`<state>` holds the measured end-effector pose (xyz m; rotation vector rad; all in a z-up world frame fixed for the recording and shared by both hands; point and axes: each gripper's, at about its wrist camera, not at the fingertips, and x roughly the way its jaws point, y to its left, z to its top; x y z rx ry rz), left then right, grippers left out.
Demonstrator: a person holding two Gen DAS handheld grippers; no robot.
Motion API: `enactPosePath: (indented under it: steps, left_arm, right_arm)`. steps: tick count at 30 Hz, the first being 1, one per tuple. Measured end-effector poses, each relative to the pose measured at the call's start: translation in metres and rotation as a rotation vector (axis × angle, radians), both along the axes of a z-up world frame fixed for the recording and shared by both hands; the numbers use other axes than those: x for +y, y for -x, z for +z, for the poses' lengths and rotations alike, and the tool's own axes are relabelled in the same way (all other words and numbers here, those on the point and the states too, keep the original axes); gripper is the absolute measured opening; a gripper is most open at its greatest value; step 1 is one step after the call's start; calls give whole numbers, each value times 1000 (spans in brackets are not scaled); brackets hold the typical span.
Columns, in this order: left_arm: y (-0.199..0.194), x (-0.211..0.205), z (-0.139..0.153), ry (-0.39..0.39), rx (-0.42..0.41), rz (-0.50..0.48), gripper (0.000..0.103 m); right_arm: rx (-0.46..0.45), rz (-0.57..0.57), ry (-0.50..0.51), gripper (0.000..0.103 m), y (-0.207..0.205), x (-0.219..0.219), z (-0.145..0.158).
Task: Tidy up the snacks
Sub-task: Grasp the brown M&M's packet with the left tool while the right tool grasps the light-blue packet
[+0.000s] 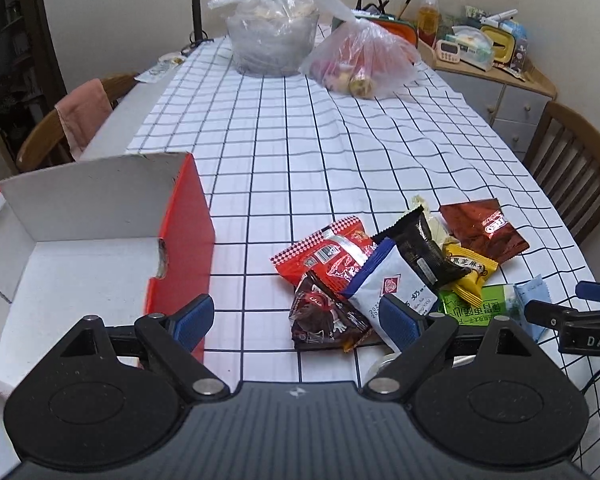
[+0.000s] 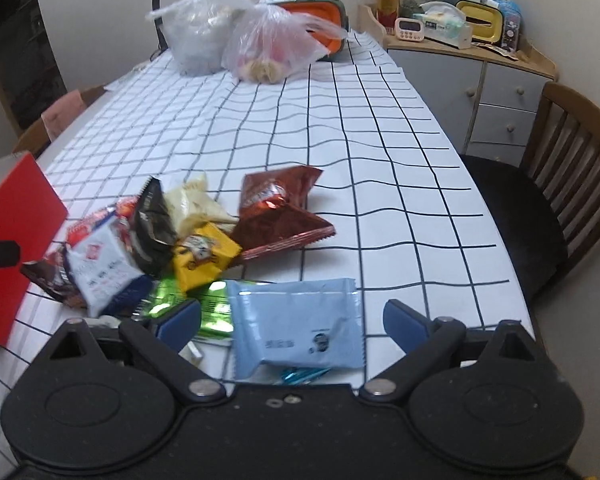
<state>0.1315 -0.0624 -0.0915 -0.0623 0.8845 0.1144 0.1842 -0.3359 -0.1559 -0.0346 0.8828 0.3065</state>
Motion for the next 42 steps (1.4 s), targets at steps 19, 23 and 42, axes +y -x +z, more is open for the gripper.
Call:
enactPosePath:
  steps: [19,23,42]
  left_arm:
    - [-10,-15,-22,-119,28,-135,69]
    - [-13,-20,-34,-116,59,-164,70]
    - [-37,11,-60,127,159,-176,66]
  right_arm:
    - [63,42,-38,98,-22,-3,-20]
    - [61,55,-27,98,-23,-2,-20]
    - [83,96,-40,85,-25,-1,-26]
